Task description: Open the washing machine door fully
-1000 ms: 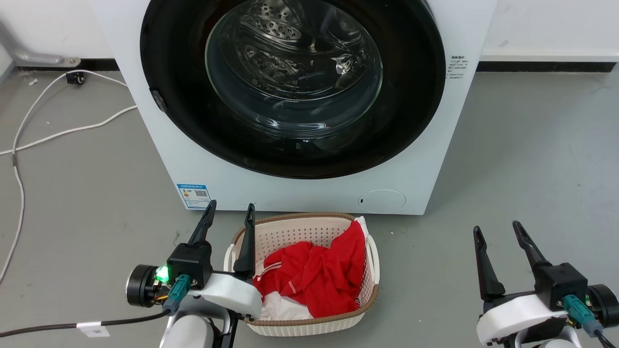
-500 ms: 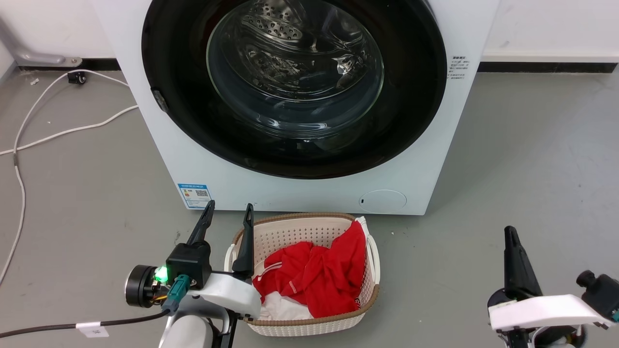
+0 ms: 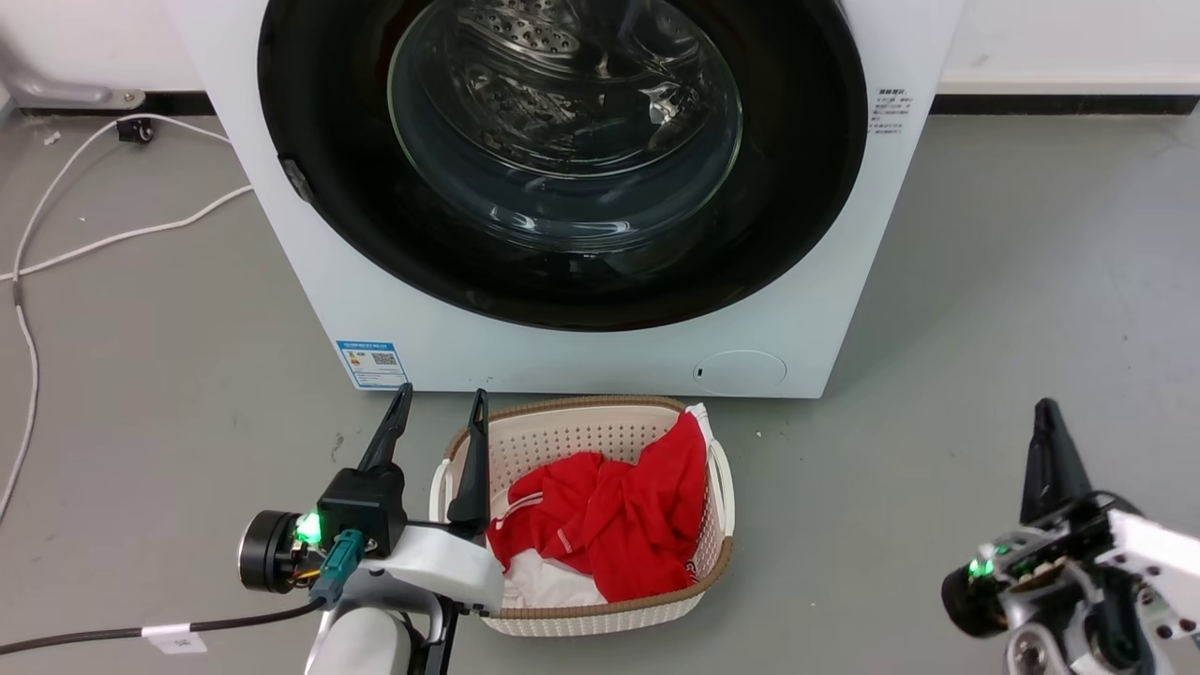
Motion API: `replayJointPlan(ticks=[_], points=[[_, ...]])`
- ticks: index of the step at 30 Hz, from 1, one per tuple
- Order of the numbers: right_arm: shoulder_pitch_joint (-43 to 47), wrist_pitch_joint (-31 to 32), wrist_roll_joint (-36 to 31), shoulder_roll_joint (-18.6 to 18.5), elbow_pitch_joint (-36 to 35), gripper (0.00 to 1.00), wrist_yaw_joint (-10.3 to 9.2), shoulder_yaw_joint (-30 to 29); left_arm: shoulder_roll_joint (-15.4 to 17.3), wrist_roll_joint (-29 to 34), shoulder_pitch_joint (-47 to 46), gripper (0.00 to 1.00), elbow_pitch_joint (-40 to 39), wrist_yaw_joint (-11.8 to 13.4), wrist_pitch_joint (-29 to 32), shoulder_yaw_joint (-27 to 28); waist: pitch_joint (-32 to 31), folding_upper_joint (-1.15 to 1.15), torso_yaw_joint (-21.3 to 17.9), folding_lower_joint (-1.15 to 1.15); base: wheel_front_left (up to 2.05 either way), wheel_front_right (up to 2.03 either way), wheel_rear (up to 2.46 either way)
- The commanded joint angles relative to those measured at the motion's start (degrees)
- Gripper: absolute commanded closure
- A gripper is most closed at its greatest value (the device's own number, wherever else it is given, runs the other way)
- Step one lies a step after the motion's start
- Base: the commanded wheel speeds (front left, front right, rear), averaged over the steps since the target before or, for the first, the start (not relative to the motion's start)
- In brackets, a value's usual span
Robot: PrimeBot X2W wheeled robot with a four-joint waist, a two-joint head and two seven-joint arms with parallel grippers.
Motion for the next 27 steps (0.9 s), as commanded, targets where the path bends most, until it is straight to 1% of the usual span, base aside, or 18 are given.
replayJointPlan(ticks=[1, 3, 9, 14, 19, 27], points=[[-1.8, 1.2, 2.6, -0.1, 0.9, 1.0, 0.0, -1.5, 0.1, -0.1, -0.8, 0.0, -0.3, 0.1, -0.2, 0.1, 0.5, 0.0, -0.1, 0.0, 0.0, 0.0, 0.0], [-3.7, 2.9, 4.9, -1.0, 2.7, 1.0, 0.0, -3.1, 0.1, -0.1, -1.0, 0.0, -0.5, 0.1, -0.2, 0.1, 1.2, 0.0, -0.1, 0.0, 0.0, 0.0, 0.0], [-11.9, 7.8, 10.1, -5.4, 10.7, 1.0, 0.0, -6.6, 0.1, 0.0, -2.2, 0.0, -1.0, -0.1, -0.1, -0.2, 3.5, 0.0, 0.2, 0.0, 0.0, 0.0, 0.0], [-19.3, 11.6, 11.3, -10.6, 17.1, 1.0, 0.0, -6.5, 0.1, -0.1, -3.3, 0.0, -1.4, -0.2, -0.2, -0.4, 5.6, 0.0, 0.6, 0.0, 0.0, 0.0, 0.0], [-26.3, 15.3, 10.3, -16.5, 22.1, 1.0, 0.0, -4.6, 0.1, -0.2, -4.2, 0.0, -2.0, -0.3, -0.2, -0.7, 7.4, 0.0, 1.0, 0.0, 0.0, 0.0, 0.0], [-38.0, 22.9, 8.6, -24.2, 27.6, 1.0, 0.0, 2.7, 0.1, 0.0, -5.6, 0.0, -3.4, -0.6, -0.1, -0.9, 11.3, 0.0, 1.5, 0.0, 0.0, 0.0, 0.0]])
